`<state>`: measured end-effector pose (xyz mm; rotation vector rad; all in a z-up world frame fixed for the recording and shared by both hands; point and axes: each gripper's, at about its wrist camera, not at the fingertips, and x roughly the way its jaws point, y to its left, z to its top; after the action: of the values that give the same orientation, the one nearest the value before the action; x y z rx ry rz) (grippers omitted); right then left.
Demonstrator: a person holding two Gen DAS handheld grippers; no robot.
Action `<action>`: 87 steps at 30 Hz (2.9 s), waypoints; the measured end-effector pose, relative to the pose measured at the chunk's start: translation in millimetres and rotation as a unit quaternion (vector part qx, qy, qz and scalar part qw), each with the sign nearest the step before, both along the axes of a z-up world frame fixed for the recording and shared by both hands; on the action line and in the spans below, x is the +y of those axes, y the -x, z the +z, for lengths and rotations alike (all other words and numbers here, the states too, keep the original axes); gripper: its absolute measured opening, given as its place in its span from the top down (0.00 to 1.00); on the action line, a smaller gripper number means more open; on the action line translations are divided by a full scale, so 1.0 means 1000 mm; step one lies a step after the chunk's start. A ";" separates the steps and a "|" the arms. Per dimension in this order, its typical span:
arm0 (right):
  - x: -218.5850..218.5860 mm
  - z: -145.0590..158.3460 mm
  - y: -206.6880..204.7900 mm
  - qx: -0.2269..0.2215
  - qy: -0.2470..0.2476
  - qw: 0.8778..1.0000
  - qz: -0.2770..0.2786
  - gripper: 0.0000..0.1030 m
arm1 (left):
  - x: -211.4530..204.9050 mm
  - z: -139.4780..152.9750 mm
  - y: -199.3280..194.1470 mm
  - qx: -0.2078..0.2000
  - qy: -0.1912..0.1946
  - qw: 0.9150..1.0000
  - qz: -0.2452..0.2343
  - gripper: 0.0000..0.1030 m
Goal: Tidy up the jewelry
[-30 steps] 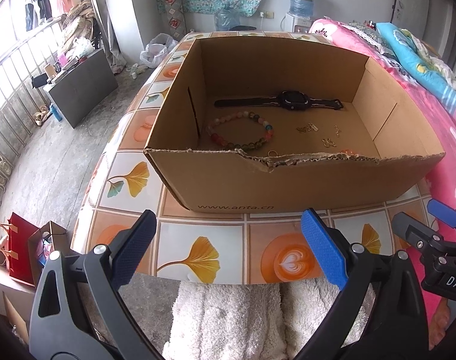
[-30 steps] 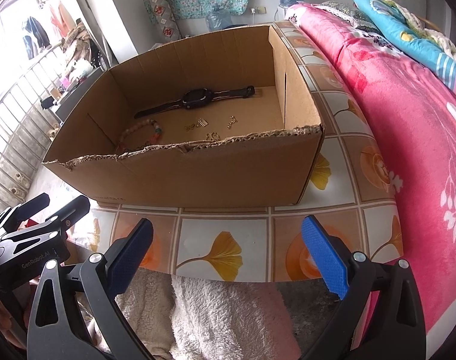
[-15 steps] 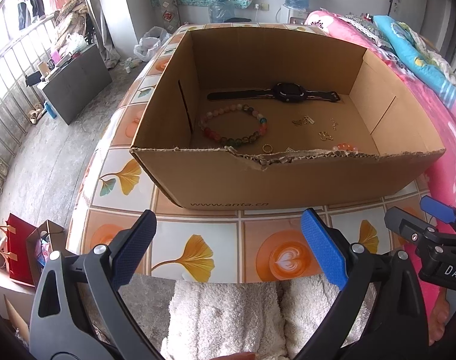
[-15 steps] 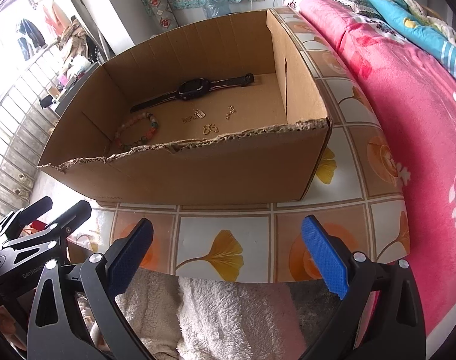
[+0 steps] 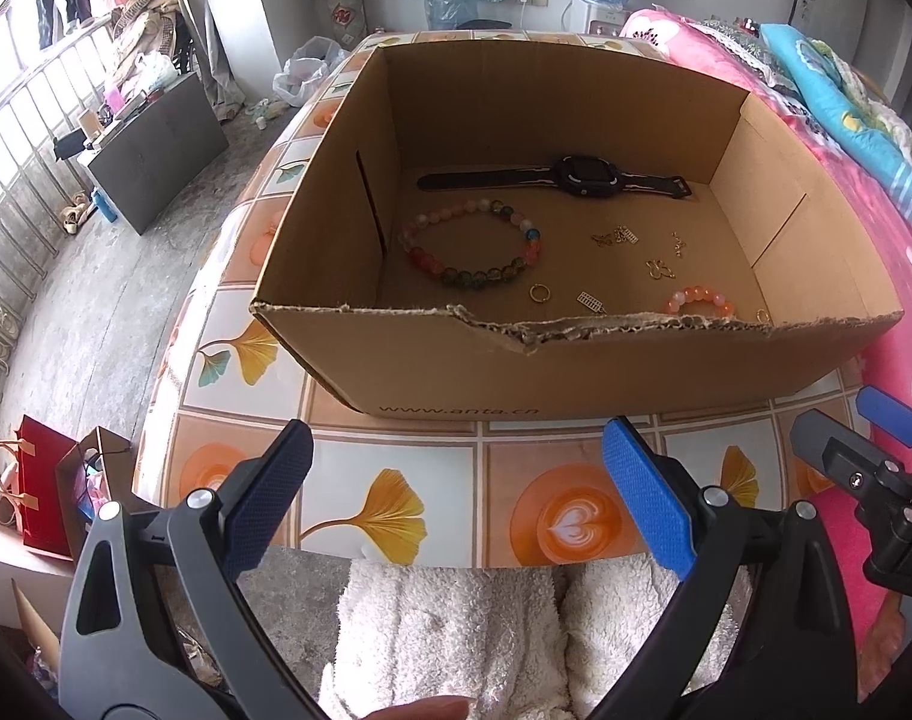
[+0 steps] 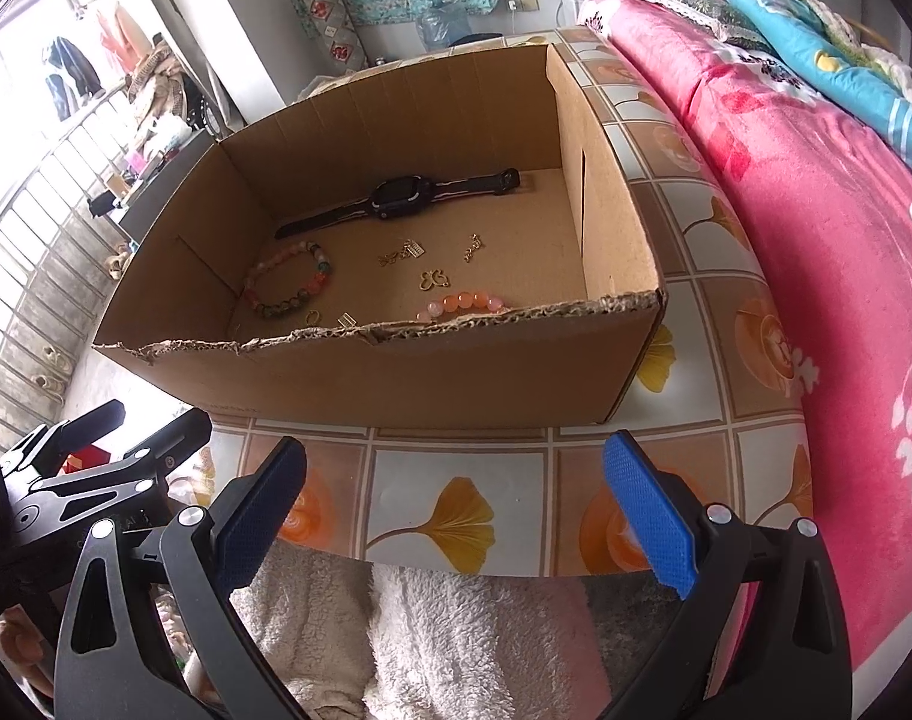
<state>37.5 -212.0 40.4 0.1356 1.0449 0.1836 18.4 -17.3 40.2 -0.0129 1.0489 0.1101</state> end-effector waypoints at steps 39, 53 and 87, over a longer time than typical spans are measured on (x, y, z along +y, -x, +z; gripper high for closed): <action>0.028 0.011 -0.004 -0.012 0.035 0.999 0.005 0.06 | 0.014 0.013 0.002 -0.020 0.004 1.000 0.007 0.09; 0.033 0.012 -0.006 -0.009 0.039 0.999 0.008 0.06 | 0.018 0.015 0.000 -0.020 0.008 1.000 0.005 0.09; 0.032 0.010 -0.007 -0.006 0.040 0.999 0.007 0.06 | 0.015 0.016 -0.003 -0.019 0.009 1.000 0.004 0.09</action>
<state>44.9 -179.6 50.5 0.0544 1.0404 0.1556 21.7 -2.5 56.3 -0.0362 1.0116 0.1071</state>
